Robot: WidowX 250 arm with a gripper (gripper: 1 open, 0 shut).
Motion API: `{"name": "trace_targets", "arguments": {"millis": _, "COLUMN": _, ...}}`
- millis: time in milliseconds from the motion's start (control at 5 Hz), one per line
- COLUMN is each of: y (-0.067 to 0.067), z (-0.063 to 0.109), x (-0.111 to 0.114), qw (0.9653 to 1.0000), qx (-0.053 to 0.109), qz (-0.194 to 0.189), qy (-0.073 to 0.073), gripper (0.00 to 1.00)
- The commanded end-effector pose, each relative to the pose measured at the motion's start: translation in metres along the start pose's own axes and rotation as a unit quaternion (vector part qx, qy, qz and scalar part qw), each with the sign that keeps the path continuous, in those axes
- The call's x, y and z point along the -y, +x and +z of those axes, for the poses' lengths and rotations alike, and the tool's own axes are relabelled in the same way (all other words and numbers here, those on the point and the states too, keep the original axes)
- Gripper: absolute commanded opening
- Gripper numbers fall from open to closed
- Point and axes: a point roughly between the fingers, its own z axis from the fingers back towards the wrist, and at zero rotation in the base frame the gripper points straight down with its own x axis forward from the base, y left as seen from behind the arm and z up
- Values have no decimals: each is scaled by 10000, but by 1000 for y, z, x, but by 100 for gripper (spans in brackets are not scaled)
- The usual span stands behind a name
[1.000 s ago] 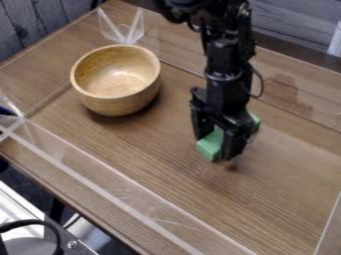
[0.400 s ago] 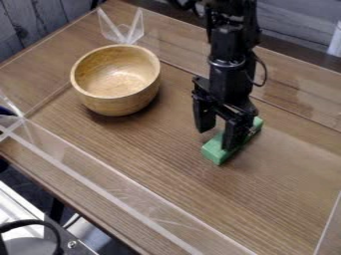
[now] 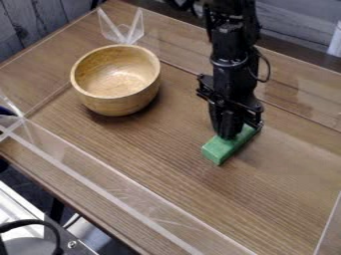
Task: Put the green block in the brown bowl
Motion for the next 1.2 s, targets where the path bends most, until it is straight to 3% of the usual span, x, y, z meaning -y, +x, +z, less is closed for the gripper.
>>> {"name": "trace_targets", "arguments": {"millis": 0, "y": 6, "z": 7, "x": -2, "qw": 9996, "qx": 251, "qz": 105, "qy": -71, "gripper": 0}}
{"name": "trace_targets", "arguments": {"millis": 200, "y": 1, "z": 18, "x": -9, "qw": 9993, "qx": 344, "qz": 40, "qy": -104, "gripper": 100}}
{"name": "trace_targets", "arguments": {"millis": 400, "y": -7, "z": 28, "x": -23, "qw": 9990, "qx": 430, "qz": 9, "qy": -114, "gripper": 0}}
{"name": "trace_targets", "arguments": {"millis": 600, "y": -8, "z": 48, "x": -39, "qw": 9983, "qx": 504, "qz": 290, "qy": 5, "gripper": 0}}
{"name": "trace_targets", "arguments": {"millis": 1000, "y": 2, "z": 86, "x": -38, "qw": 9968, "qx": 621, "qz": 502, "qy": 94, "gripper": 0}}
